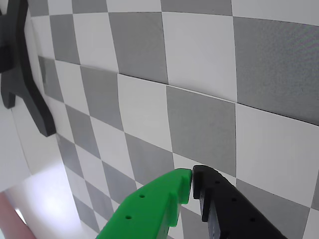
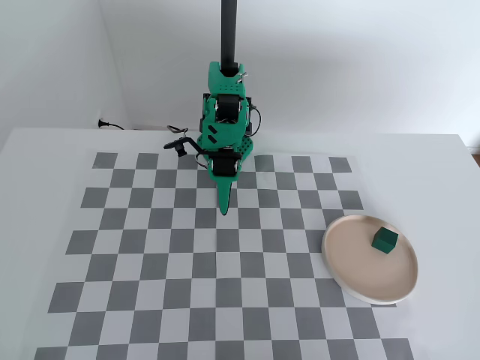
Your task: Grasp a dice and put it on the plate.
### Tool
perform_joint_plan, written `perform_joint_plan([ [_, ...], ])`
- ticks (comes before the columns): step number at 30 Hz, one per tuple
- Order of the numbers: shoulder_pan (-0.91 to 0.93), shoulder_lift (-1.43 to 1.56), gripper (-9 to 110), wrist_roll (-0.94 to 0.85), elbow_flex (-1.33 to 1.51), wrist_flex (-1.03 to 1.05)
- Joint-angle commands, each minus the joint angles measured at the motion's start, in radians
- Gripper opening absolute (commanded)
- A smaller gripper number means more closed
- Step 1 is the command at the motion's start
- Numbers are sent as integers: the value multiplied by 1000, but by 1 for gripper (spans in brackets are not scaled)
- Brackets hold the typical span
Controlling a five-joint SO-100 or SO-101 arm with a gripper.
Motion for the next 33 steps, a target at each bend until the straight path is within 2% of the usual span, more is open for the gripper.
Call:
perform_joint_plan([
  [1,0,18,-4,-23,-20,3],
  [6,-18,18,-4,-51,-17,-6],
  [13,-18,18,8,-52,-15,-14],
  [26,-18,18,-4,-52,-15,-14],
  [30,-18,18,-1,-52,-15,-14],
  [33,-18,18,-4,-52,-15,-14],
])
